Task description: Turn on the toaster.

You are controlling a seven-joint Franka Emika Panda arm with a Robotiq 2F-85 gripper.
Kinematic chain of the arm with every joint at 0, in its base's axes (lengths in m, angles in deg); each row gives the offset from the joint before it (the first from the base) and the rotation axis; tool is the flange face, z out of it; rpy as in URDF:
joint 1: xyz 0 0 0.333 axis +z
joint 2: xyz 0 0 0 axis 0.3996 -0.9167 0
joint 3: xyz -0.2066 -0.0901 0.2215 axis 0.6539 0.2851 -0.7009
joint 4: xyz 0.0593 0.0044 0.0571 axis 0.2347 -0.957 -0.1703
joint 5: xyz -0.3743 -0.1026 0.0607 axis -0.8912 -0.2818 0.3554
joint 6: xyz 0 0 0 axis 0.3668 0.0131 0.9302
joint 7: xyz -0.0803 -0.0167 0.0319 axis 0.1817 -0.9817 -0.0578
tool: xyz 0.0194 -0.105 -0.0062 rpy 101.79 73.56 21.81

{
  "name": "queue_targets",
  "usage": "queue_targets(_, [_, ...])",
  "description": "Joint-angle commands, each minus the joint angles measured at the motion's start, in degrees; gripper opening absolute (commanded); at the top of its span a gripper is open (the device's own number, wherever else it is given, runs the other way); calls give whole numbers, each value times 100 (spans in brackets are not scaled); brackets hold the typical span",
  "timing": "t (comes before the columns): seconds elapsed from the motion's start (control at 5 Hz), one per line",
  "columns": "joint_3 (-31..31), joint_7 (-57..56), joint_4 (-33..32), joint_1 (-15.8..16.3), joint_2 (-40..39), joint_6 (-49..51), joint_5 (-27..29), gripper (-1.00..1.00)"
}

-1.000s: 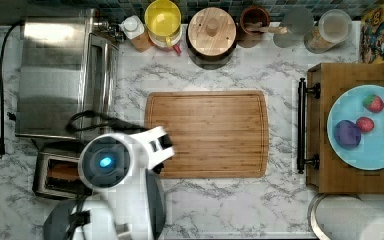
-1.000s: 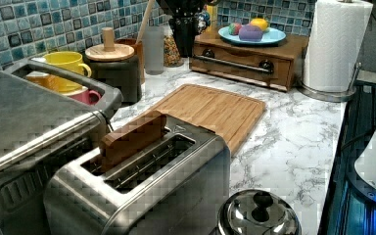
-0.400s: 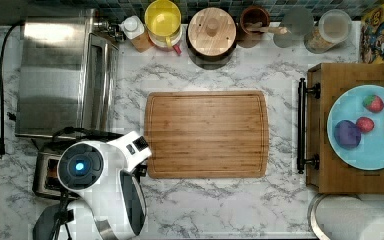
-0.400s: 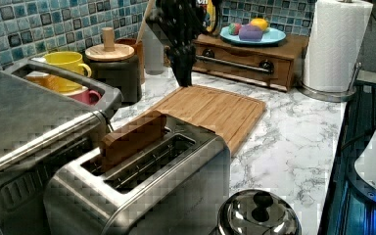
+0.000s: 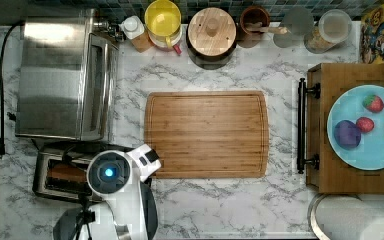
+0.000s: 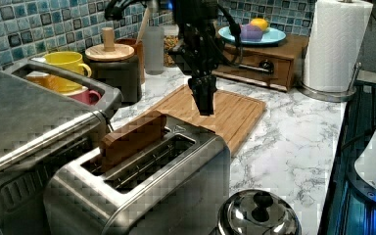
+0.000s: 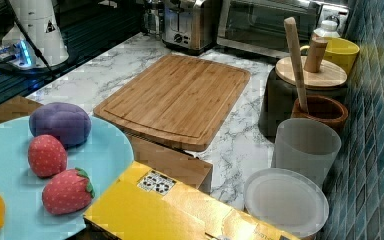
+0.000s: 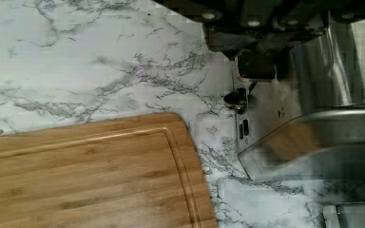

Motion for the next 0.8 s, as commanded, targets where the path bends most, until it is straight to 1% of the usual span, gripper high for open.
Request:
queue_targets(0.2, [36, -881, -302, 267, 481, -455, 317, -100])
queue_targets(0.4, [-69, -702, -359, 199, 201, -754, 199, -100])
queue_targets(0.6, [-18, -686, -382, 149, 64, -886, 241, -100])
queue_targets(0.8, [73, -884, -494, 210, 58, -1131, 542, -100])
